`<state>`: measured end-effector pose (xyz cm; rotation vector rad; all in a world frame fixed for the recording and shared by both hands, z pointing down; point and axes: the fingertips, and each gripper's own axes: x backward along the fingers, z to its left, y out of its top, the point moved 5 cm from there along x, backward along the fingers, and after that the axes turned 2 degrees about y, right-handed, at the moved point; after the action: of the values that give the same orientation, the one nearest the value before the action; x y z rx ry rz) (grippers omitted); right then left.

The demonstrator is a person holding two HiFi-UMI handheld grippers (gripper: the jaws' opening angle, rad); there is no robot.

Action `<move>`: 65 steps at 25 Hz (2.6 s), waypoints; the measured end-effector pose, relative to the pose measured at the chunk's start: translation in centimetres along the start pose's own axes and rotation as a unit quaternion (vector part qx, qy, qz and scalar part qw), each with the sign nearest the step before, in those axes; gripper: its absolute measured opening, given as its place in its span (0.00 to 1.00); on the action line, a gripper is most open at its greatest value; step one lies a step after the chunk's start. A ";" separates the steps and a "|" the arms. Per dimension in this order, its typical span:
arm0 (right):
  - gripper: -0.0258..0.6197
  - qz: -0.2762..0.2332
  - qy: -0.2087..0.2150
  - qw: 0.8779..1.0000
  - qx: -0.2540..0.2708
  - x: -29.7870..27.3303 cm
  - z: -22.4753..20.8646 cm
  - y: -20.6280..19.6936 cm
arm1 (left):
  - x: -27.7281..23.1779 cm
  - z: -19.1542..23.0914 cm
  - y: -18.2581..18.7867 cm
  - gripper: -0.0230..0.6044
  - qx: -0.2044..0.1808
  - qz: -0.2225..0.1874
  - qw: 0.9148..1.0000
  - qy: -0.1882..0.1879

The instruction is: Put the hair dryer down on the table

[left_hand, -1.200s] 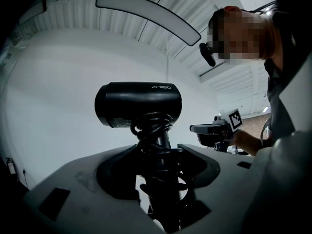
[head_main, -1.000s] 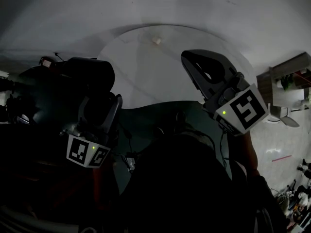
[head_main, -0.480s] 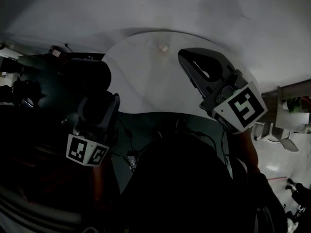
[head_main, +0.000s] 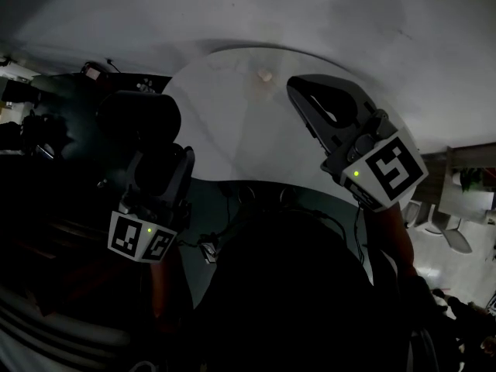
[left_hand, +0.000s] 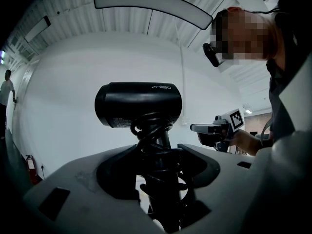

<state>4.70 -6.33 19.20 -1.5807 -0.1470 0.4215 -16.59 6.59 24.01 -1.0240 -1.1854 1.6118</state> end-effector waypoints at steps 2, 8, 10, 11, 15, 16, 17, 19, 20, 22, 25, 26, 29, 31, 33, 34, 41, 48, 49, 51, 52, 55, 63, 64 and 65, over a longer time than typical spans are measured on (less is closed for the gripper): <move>0.05 0.003 -0.009 1.000 0.001 -0.6 0.1 0.1 | -0.5 1.0 0.0 0.42 0.005 -0.001 1.000 -0.011; 0.05 0.014 -0.041 0.999 -0.003 -0.4 -0.3 -0.8 | -2.4 1.8 -0.7 0.42 0.008 0.002 0.999 -0.044; 0.05 0.016 -0.051 0.999 -0.003 -0.2 -0.4 -0.9 | -3.1 1.9 -0.7 0.42 0.006 0.003 0.998 -0.057; 0.05 0.017 -0.055 0.998 -0.003 -0.2 -0.4 -0.9 | -3.4 2.0 -0.7 0.42 0.006 0.003 0.998 -0.063; 0.05 0.019 -0.070 0.997 0.001 -0.2 -0.5 -0.7 | -4.5 2.4 -0.4 0.42 0.011 0.000 0.997 -0.082; 0.05 0.019 -0.073 0.997 0.002 -0.3 -0.5 -0.7 | -4.8 2.5 -0.5 0.42 0.012 0.001 0.996 -0.086; 0.05 0.020 -0.075 0.997 0.002 -0.3 -0.5 -0.7 | -5.1 2.6 -0.5 0.42 0.013 0.003 0.996 -0.089; 0.05 0.023 -0.081 0.996 0.001 -0.3 -0.6 -0.8 | -5.7 2.8 -0.7 0.42 0.014 0.008 0.995 -0.096; 0.05 0.025 -0.084 0.996 0.000 -0.3 -0.7 -0.8 | -5.9 2.9 -0.8 0.42 0.015 0.010 0.995 -0.099; 0.05 0.029 -0.087 0.996 -0.004 -0.2 -0.6 -1.0 | -6.0 2.8 -1.0 0.42 0.019 0.013 0.995 -0.102; 0.05 0.031 -0.084 0.996 -0.005 -0.2 -0.6 -1.0 | -6.0 2.8 -0.9 0.42 0.020 0.011 0.995 -0.098; 0.05 0.030 -0.082 0.996 -0.004 -0.2 -0.7 -1.0 | -6.0 2.7 -1.0 0.42 0.022 0.010 0.995 -0.095; 0.05 0.022 -0.071 0.997 -0.002 -0.2 -0.7 -1.2 | -5.6 2.3 -1.1 0.42 0.024 0.009 0.996 -0.085; 0.05 0.015 -0.062 0.998 -0.003 -0.2 -0.5 -1.2 | -5.2 2.1 -1.0 0.42 0.018 0.009 0.997 -0.077; 0.05 0.012 -0.053 0.999 -0.004 -0.3 -0.4 -1.0 | -4.7 1.9 -0.6 0.42 0.017 0.008 0.998 -0.067; 0.05 0.010 -0.049 0.999 -0.005 -0.3 -0.3 -0.9 | -4.5 1.9 -0.5 0.42 0.019 0.008 0.998 -0.063; 0.05 -0.019 -0.007 1.000 0.011 -0.7 0.0 -0.8 | -2.7 0.8 -0.5 0.42 0.004 -0.015 1.000 -0.020; 0.05 -0.015 -0.011 1.000 0.013 -0.6 0.1 -0.4 | -3.1 0.4 -0.1 0.42 0.000 -0.014 0.999 -0.029; 0.05 -0.010 -0.012 1.000 0.009 -0.7 0.0 -0.3 | -3.3 0.5 -0.1 0.42 0.006 -0.009 1.000 -0.029; 0.05 -0.003 -0.016 1.000 -0.003 -0.8 0.1 0.0 | -3.4 0.8 -0.2 0.42 0.017 0.005 0.999 -0.032; 0.05 0.000 -0.019 1.000 -0.007 -0.8 0.2 0.1 | -3.6 1.0 -0.1 0.42 0.018 0.009 0.999 -0.035; 0.05 0.002 -0.028 1.000 -0.002 -0.7 0.1 -0.1 | -4.3 1.4 -0.1 0.42 0.010 0.000 0.999 -0.042; 0.05 0.017 -0.045 0.999 -0.003 -0.4 -0.4 -1.5 | -6.6 1.3 -1.5 0.42 -0.006 0.002 0.998 -0.059; 0.05 0.017 -0.047 0.999 -0.001 -0.4 -0.4 -1.4 | -6.9 1.2 -1.5 0.42 -0.009 0.002 0.998 -0.062; 0.05 0.016 -0.049 0.999 -0.001 -0.4 -0.4 -1.3 | -7.1 1.2 -1.4 0.42 -0.010 0.003 0.998 -0.064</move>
<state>4.66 -6.81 20.57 -1.5670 -0.1971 0.5247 -15.44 -0.24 26.53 -0.9500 -1.2874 1.6933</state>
